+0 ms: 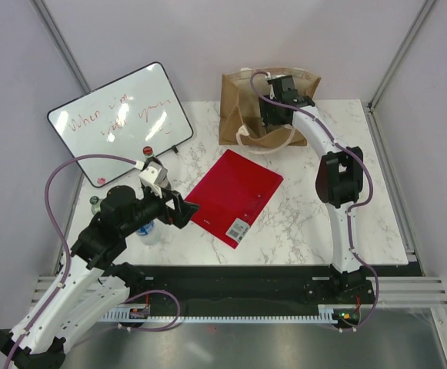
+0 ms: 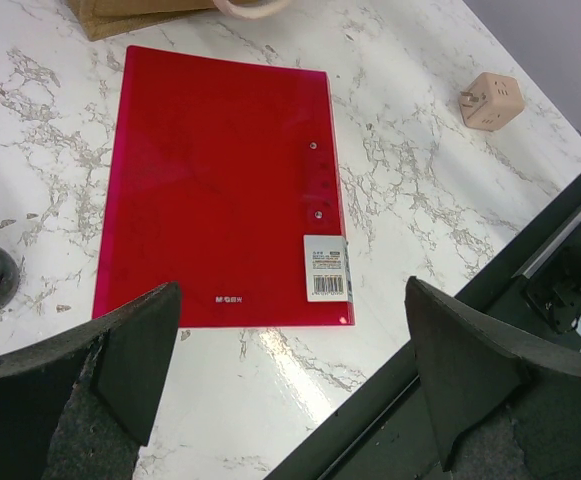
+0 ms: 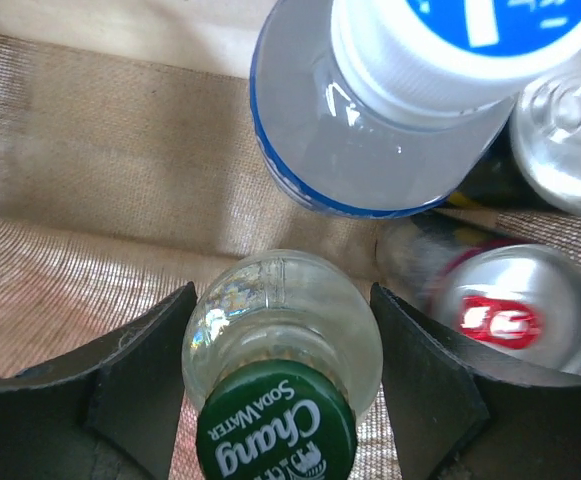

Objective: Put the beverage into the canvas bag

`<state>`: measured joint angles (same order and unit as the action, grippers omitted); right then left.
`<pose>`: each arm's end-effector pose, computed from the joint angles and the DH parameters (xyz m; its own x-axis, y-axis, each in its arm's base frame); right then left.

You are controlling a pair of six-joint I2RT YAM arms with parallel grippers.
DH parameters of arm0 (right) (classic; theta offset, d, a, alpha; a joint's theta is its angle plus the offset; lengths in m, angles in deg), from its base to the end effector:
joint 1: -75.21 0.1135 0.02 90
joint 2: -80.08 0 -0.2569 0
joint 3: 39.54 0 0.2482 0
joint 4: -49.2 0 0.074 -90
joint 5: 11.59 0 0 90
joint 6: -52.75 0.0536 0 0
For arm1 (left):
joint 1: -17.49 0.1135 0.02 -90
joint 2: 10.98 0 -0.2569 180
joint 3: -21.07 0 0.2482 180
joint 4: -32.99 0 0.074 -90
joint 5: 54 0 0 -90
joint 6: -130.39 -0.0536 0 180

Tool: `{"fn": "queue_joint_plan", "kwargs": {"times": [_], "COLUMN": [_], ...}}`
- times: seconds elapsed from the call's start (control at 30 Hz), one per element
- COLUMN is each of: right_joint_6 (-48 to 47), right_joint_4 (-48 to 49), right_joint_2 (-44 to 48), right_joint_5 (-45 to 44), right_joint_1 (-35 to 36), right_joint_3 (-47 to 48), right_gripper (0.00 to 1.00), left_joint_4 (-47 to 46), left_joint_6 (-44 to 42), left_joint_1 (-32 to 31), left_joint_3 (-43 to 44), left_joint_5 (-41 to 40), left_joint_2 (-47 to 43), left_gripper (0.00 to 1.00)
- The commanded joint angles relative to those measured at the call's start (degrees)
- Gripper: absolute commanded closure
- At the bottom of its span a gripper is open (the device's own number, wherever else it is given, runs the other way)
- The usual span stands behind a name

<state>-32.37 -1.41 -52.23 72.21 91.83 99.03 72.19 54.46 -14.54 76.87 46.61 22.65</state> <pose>0.5102 0.1462 0.2416 -0.6853 -0.1163 -0.7189 -0.1526 0.9882 -0.0144 0.1279 -0.0917 0.3123 -0.4039 -0.0292 -0.9144 0.5901 0.7555 -0.2848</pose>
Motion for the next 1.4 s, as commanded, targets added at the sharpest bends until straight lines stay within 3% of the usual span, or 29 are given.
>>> {"fn": "queue_joint_plan", "kwargs": {"times": [0.0, 0.37, 0.9, 1.37], "right_joint_6": [0.47, 0.48, 1.62, 2.94], "right_joint_4": [1.11, 0.59, -3.01, -6.88], "right_joint_2": [-0.4, 1.79, 9.0, 20.51], "right_joint_5": [-1.27, -2.33, -3.65, 1.45], "right_joint_1": [-0.27, -0.19, -0.19, 0.69], "right_joint_3": [3.83, 5.33, 6.29, 3.84], "right_gripper": [0.24, 0.13, 0.14, 0.16], "left_joint_4": [-0.87, -0.78, -0.87, -0.43], "left_joint_6": [-0.97, -0.97, -0.88, 1.48], "left_joint_1": [-0.31, -0.31, -0.31, -0.31], "left_joint_3": [0.21, 0.21, 0.3, 1.35], "left_joint_5": [-0.59, -0.42, -0.06, -3.75], "left_joint_2": [-0.05, -0.14, -0.58, -1.02], "left_gripper": [0.0, 0.0, 0.0, 0.0]}}
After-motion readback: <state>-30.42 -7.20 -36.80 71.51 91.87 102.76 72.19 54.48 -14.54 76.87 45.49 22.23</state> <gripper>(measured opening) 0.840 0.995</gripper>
